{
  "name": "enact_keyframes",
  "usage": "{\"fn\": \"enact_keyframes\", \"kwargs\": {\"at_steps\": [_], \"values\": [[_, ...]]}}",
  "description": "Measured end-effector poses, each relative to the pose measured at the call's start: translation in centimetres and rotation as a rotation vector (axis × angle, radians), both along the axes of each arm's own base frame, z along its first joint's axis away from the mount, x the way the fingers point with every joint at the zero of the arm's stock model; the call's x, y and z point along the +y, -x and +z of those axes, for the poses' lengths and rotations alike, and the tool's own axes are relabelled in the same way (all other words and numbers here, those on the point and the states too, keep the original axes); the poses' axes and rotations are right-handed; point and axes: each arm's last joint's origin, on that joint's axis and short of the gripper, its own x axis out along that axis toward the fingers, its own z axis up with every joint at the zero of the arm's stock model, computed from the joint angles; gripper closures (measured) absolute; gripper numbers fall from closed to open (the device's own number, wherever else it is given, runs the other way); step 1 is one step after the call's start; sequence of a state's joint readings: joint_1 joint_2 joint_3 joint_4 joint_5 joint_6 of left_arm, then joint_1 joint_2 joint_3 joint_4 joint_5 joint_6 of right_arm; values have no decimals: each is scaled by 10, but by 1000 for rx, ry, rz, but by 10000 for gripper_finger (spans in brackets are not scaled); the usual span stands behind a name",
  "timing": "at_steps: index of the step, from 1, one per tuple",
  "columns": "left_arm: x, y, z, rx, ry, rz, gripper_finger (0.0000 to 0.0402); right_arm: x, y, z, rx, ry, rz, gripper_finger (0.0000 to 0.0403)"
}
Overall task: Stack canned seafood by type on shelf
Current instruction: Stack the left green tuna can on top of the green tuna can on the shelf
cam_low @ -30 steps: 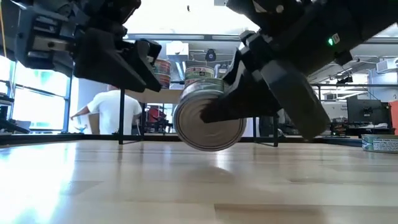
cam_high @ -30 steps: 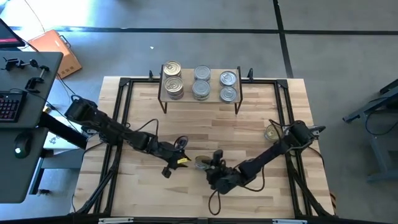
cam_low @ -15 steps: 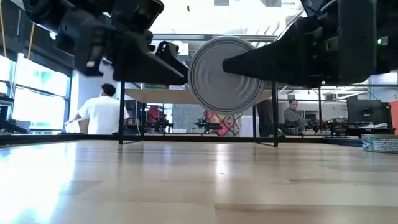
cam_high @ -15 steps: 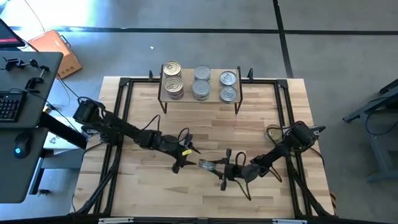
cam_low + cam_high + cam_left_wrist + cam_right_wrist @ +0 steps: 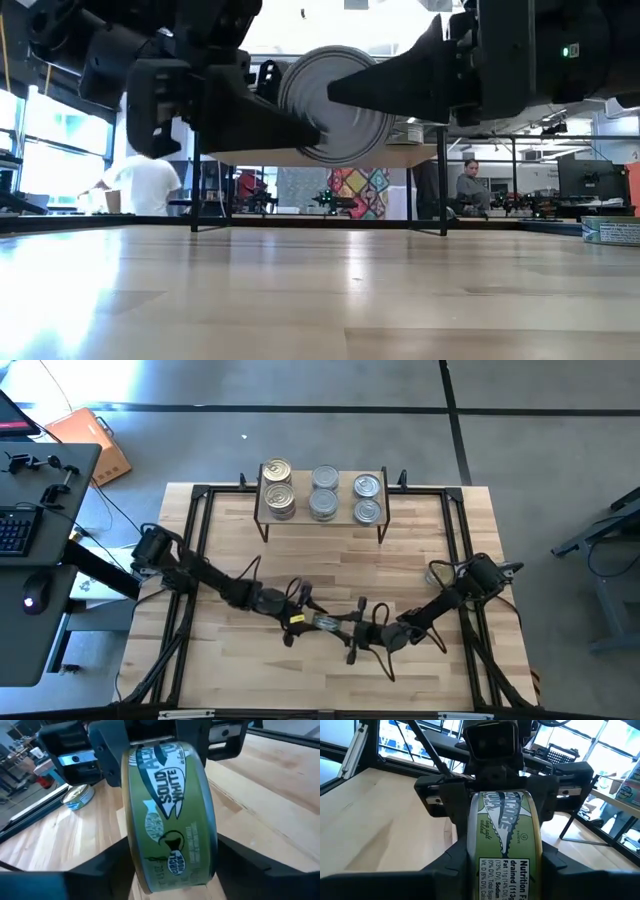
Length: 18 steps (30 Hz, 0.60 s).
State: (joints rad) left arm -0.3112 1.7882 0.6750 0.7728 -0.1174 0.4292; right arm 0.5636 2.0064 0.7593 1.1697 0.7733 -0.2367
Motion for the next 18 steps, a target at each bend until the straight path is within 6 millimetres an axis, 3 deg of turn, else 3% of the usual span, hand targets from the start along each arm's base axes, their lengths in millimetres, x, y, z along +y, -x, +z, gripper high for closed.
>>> {"fn": "enact_keyframes", "kwargs": {"at_steps": [2, 6, 9, 13, 18], "values": [[-2, 1, 0, -3, -1, 19, 200, 0, -1, 1, -1, -1, -2, 278], [-7, 3, 0, -2, -14, 32, 284, 1, -3, 2, 2, 2, -10, 228], [-9, 5, -2, 18, -41, 70, 285, 2, -1, 5, 6, 16, -4, 203], [-9, 8, -6, 46, -113, 163, 285, 7, -3, 19, 60, 78, -27, 201], [-8, 9, -9, 67, -152, 177, 285, 13, -22, 30, 324, 265, -49, 214]]}}
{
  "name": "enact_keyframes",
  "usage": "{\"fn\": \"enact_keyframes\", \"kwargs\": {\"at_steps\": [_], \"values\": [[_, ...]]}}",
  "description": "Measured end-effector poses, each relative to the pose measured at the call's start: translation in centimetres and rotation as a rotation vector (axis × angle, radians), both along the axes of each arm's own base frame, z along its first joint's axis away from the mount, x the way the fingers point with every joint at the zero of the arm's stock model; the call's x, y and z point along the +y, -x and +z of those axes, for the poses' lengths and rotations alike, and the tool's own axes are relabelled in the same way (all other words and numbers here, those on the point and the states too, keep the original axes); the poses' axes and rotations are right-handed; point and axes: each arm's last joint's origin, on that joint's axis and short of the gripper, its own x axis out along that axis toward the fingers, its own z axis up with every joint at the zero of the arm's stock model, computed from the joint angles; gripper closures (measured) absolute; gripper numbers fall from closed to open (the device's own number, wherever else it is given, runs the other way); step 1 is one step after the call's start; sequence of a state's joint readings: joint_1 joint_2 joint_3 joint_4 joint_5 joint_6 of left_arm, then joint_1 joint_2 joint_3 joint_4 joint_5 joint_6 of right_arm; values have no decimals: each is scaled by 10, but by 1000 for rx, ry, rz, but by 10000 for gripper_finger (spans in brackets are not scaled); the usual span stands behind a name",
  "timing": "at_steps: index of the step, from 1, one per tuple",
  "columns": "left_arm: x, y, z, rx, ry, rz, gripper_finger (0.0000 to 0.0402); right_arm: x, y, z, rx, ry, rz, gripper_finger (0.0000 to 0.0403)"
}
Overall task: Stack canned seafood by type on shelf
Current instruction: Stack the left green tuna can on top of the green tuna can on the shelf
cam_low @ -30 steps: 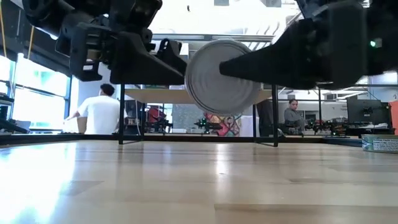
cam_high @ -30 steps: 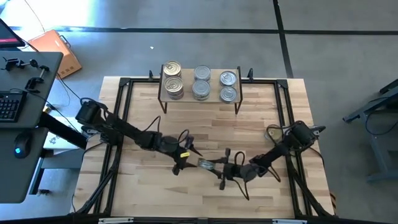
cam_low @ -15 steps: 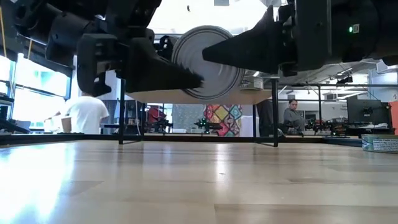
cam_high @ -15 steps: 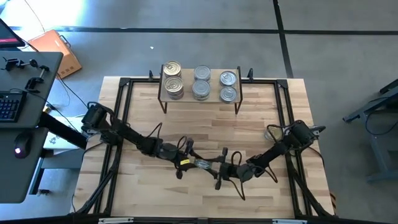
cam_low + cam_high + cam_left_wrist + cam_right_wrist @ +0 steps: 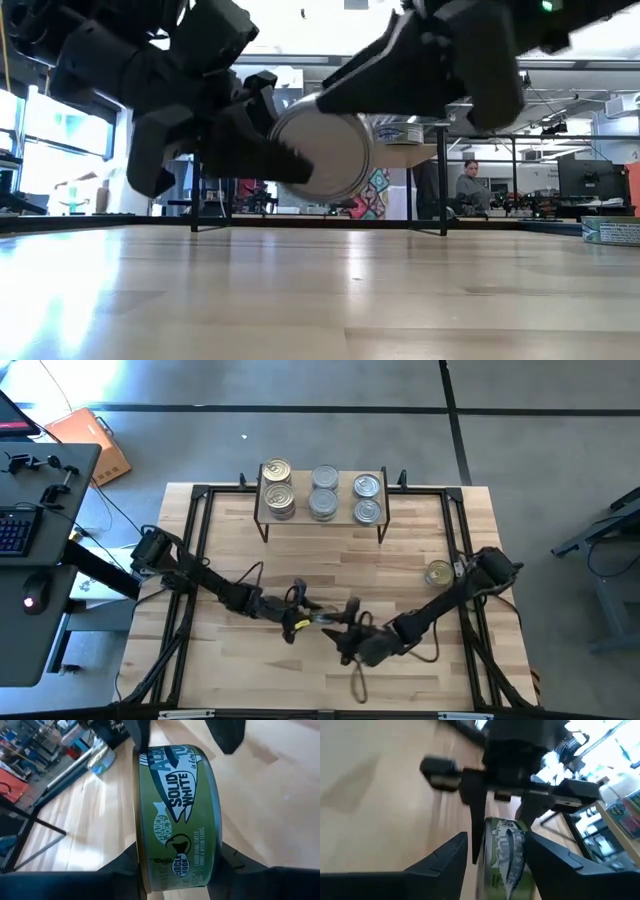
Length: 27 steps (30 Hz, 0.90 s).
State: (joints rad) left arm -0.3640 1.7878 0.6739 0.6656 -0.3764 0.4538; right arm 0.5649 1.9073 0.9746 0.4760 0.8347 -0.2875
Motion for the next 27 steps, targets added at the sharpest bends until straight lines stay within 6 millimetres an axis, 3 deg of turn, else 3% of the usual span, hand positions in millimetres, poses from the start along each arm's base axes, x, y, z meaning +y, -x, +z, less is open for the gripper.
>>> {"fn": "enact_keyframes", "kwargs": {"at_steps": [5, 15, 23, 27], "values": [[2, -1, 0, 8, -11, 34, 285, -2, -18, 23, 212, 57, -64, 220], [1, -2, 3, -11, -12, 50, 285, 0, -23, 68, 348, -9, -173, 217], [1, -2, 3, -10, -14, 50, 285, -10, -24, 58, 453, -76, -153, 154], [1, -2, 3, -12, -13, 51, 285, -18, -29, 50, 436, -70, -141, 153]]}}
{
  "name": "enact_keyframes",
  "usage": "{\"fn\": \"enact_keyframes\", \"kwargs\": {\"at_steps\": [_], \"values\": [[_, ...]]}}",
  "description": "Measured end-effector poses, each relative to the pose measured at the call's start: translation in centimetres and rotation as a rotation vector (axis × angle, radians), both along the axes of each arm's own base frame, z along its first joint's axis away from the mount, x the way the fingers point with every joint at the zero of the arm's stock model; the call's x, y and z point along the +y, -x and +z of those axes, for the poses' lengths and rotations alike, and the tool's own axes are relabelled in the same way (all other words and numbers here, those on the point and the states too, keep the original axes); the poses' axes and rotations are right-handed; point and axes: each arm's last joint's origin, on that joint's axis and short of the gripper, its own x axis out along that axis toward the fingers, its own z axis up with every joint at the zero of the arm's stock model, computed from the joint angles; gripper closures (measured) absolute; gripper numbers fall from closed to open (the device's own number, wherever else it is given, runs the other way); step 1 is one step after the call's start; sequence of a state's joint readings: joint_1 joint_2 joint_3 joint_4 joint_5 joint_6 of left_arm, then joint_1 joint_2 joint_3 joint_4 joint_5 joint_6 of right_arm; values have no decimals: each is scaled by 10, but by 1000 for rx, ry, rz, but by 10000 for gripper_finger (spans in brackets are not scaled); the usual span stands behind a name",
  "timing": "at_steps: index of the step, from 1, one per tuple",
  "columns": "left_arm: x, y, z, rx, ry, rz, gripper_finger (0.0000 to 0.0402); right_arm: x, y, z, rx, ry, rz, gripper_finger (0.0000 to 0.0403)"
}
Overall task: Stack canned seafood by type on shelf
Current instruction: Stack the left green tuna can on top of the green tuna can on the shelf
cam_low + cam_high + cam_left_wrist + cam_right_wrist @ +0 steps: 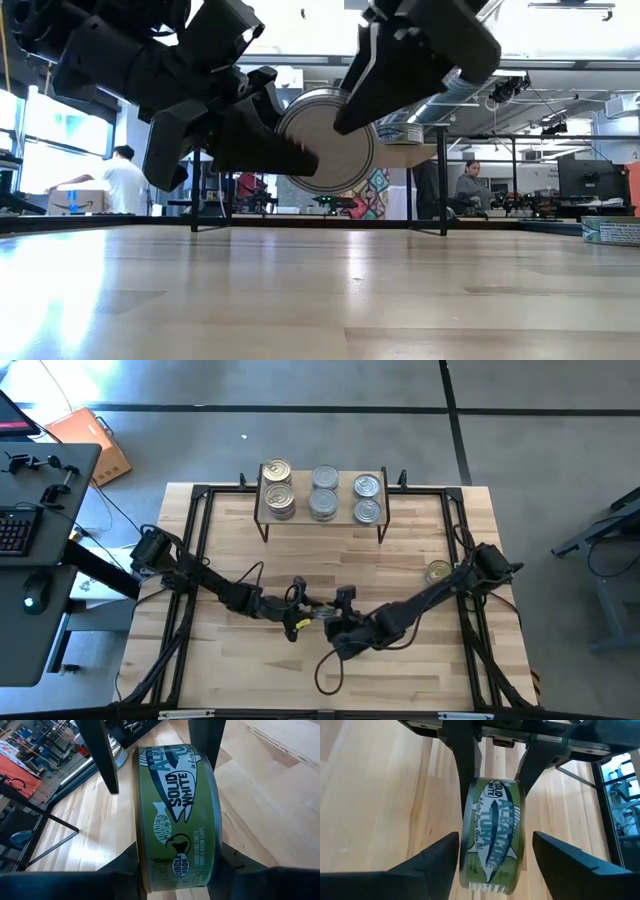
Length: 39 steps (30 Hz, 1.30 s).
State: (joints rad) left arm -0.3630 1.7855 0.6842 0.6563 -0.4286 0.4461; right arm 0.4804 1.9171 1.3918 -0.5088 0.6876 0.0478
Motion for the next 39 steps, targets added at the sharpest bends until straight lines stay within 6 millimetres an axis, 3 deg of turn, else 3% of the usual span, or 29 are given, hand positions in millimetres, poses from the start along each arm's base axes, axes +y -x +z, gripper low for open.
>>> {"fn": "enact_keyframes", "kwargs": {"at_steps": [4, 9, 10, 15, 19, 25, 30, 35, 39], "values": [[0, -1, 1, -4, 5, 5, 285, -4, -3, 0, -12, -17, -7, 190], [0, -3, 4, -16, 15, 24, 285, -4, -4, 1, -16, -60, -9, 281], [0, -3, 3, -15, 17, 27, 279, -4, -4, 1, -18, -73, -13, 279], [3, 0, 2, 35, -39, 105, 173, -3, 7, 3, 27, -63, -39, 279], [8, 9, -1, 130, -56, 186, 112, 1, 26, 28, 0, -1, -97, 279], [8, 18, -6, 189, 72, 285, 102, -15, 53, 84, -115, 249, -200, 279], [-1, 21, -6, 172, 142, 288, 102, -69, 58, 121, -81, 428, -314, 279], [-6, 20, -4, 153, 141, 265, 102, -155, 50, 133, 121, 438, -373, 279], [-5, 20, -4, 149, 140, 270, 102, -227, 46, 131, 237, 364, -389, 279]]}}
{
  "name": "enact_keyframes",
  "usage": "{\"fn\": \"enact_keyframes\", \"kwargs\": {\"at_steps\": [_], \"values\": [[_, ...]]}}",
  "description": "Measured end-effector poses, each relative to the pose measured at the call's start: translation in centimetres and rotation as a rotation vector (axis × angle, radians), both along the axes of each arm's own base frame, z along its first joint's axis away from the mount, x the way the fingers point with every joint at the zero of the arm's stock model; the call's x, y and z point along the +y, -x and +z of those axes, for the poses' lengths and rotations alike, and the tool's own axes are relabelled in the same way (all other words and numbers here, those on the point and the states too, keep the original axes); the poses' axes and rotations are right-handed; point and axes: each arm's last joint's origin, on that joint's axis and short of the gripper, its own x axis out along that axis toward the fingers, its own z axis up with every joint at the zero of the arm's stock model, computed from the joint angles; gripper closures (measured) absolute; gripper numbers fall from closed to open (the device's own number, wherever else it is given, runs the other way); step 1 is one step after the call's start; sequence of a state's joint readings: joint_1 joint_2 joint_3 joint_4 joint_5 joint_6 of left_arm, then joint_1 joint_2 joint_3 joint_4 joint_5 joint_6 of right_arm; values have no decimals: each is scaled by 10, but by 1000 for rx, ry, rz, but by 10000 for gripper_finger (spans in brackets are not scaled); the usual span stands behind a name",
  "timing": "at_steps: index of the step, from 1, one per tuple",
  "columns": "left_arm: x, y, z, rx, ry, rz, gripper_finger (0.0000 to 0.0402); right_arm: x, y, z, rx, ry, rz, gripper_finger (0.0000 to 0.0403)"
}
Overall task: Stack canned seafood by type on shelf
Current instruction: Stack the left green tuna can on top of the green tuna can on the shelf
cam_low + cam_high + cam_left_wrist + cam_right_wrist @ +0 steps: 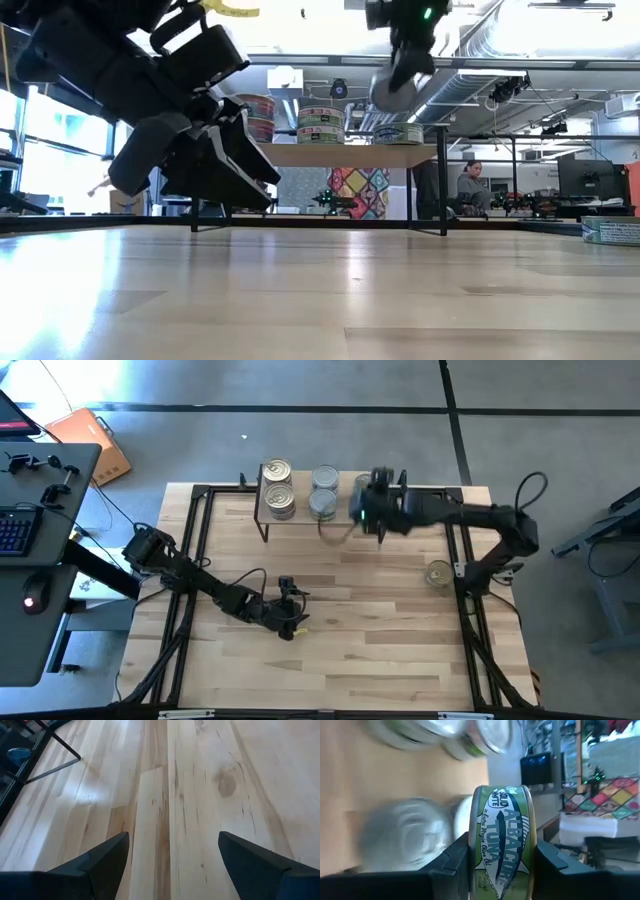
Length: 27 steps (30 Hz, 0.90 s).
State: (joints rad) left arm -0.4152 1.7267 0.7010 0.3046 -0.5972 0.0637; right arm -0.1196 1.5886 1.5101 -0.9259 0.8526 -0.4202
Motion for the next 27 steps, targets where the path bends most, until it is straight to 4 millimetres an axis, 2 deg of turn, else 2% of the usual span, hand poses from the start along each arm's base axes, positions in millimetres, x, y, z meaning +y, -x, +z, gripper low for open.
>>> {"fn": "enact_keyframes", "kwargs": {"at_steps": [2, 5, 9, 14, 22, 27], "values": [[0, 0, 0, -1, 0, 0, 102, -30, 0, -1, 7, -16, -14, 279], [0, 0, 0, 0, -1, 0, 102, -64, -3, -5, 20, -2, -30, 279], [0, 0, 0, 0, -1, 1, 102, -87, -6, -15, 44, -48, 5, 279], [0, 0, 0, 2, -2, 2, 102, -95, -9, -28, 95, -64, -12, 279], [0, 0, 0, 2, -2, 2, 102, -93, -14, -33, 91, -57, -35, 275], [0, 0, 0, 2, -2, 2, 102, -86, -16, -34, 97, -73, -7, 202]]}}
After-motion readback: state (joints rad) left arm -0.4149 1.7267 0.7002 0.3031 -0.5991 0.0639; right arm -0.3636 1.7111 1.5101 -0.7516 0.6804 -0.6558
